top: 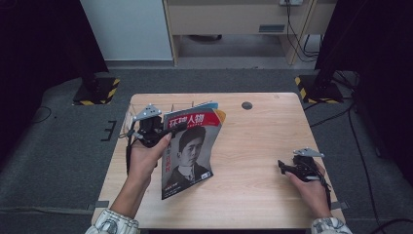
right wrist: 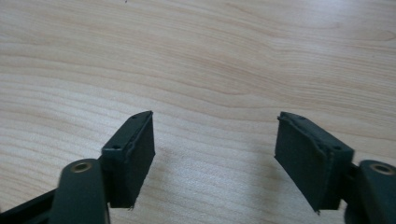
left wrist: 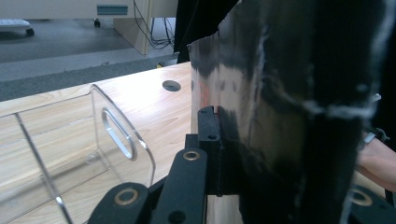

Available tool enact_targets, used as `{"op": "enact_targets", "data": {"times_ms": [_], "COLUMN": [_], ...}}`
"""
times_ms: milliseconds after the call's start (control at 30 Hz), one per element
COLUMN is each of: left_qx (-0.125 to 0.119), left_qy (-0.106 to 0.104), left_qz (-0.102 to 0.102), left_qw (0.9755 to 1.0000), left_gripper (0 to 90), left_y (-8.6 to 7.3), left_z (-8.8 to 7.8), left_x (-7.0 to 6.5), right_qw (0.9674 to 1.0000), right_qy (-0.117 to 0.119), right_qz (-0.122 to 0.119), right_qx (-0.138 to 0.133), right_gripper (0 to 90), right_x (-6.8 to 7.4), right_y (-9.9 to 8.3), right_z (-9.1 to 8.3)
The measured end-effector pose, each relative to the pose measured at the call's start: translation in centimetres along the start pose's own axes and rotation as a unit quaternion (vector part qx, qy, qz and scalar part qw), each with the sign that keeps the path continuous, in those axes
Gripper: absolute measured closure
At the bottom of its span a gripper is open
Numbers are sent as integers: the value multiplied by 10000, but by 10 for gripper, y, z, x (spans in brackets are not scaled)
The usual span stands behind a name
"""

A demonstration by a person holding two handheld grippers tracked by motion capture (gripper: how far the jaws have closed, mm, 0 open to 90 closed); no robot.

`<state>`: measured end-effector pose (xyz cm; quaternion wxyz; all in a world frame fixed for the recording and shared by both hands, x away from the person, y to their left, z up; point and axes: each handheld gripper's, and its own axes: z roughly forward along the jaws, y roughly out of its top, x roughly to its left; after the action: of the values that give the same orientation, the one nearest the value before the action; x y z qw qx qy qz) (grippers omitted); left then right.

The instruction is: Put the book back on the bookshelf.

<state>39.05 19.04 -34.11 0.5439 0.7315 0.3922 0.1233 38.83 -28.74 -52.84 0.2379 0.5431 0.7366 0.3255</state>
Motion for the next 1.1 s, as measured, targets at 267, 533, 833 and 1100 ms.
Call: {"op": "enact_targets", "data": {"times_ms": [267, 533, 833, 1100], "left_qx": [-147, -207, -237, -257], "left_qy": [98, 318, 469, 587], "left_qz": [-131, -84, -80, -76], "left_qw": [9998, 9992, 9986, 9979], "left_gripper": [864, 863, 864, 863], "left_y": [-2, 2, 6, 8], "left_z": [-19, -44, -63, -77], "left_x": [8, 15, 25, 30], "right_qw": [9999, 9999, 9998, 9999], "right_qy": [31, 17, 33, 91], "right_qz": [-98, -117, -154, -107], "right_qx": [10, 26, 95, 93], "right_gripper": [244, 236, 225, 197], "right_x": [3, 2, 3, 3], "right_y": [-1, -1, -3, -4], "right_z": [3, 3, 7, 8]}}
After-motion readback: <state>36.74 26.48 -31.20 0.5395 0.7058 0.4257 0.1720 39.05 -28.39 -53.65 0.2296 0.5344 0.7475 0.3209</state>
